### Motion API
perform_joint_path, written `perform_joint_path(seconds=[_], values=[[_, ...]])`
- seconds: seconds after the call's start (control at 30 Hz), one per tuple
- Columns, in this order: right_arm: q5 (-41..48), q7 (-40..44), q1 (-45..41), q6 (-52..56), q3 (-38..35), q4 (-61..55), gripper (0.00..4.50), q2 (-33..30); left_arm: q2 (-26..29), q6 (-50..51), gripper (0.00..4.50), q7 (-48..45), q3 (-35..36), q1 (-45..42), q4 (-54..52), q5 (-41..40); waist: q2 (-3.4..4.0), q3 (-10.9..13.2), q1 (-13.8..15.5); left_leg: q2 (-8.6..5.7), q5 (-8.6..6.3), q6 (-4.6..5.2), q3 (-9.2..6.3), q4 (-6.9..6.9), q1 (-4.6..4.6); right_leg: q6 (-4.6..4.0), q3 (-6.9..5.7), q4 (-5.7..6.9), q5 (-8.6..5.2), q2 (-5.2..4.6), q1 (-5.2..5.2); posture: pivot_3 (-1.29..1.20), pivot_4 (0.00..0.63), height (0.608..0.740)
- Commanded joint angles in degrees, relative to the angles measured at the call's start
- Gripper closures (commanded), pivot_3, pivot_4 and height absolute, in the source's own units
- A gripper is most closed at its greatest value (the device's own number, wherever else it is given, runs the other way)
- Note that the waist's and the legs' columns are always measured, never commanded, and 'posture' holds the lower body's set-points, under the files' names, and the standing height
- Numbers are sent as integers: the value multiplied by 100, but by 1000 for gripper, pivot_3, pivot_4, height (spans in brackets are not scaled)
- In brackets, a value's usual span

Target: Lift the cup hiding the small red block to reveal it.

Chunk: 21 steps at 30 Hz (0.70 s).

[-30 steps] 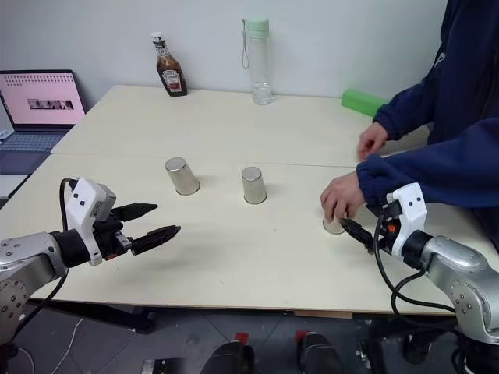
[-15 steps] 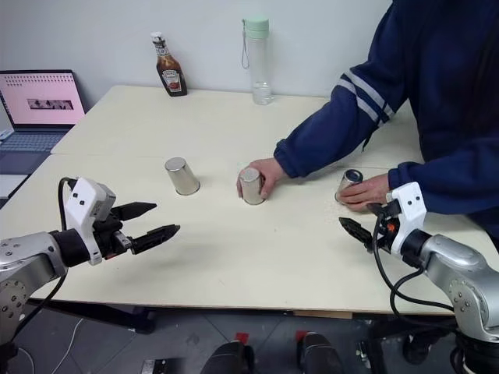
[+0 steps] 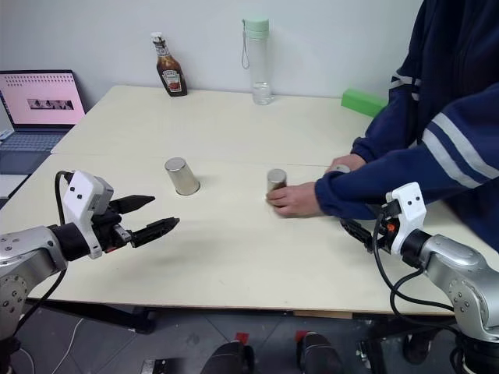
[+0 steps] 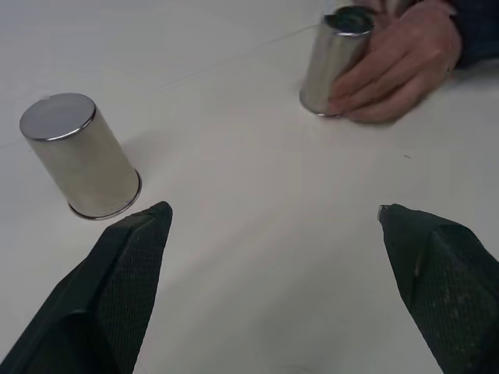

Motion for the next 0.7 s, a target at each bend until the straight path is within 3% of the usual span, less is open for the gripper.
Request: perform_joint_path(seconds=[0.03, 0.7], values=[[62, -25, 25, -90, -107, -237, 54, 5, 40, -125, 0, -52, -23, -67, -38, 32, 0, 0, 0, 0, 0, 0, 0, 0, 0, 0, 0, 0, 0, 0, 0, 0, 150, 740], [61, -22, 7, -126, -43, -191, 54, 45, 87, -170, 0, -113, -20, -122, 3, 56, 0, 0, 0, 0, 0, 0, 0, 0, 1, 3, -1, 1, 2, 1, 0, 0, 150, 740]])
